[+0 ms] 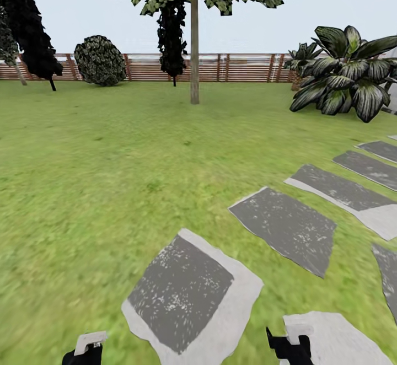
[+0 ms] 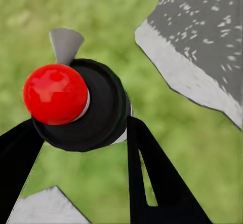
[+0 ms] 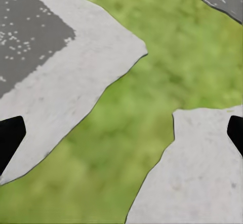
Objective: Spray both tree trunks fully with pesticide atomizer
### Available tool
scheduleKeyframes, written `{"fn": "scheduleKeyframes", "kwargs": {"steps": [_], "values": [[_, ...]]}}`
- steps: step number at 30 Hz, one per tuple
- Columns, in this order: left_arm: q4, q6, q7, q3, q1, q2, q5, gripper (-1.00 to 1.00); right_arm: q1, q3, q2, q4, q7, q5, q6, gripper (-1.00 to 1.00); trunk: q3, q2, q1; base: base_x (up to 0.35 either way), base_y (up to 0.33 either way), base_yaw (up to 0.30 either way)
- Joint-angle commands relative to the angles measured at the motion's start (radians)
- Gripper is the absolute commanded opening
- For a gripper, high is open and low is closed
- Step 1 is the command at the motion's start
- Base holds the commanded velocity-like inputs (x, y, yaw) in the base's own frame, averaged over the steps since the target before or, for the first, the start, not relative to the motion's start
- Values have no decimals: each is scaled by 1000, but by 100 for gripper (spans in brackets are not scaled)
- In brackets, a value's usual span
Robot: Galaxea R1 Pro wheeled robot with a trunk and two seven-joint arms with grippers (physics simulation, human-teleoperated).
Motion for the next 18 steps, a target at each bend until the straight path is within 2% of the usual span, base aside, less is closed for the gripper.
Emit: {"fn": "scheduleKeyframes", "kwargs": {"steps": [1, 9, 18], "values": [[1, -3, 0, 0, -1, 0, 2, -100, -1, 0, 0, 1, 0, 2, -3, 100, 1, 0, 0, 339, 0, 0], [1, -3, 1, 0, 0, 1, 2, -100, -1, 0, 0, 1, 0, 2, -3, 100, 12, 0, 0, 339, 0, 0], [1, -3, 0, 0, 1, 1, 2, -100, -1, -1, -1, 1, -3, 2, -3, 100, 13, 0, 0, 339, 0, 0]]}}
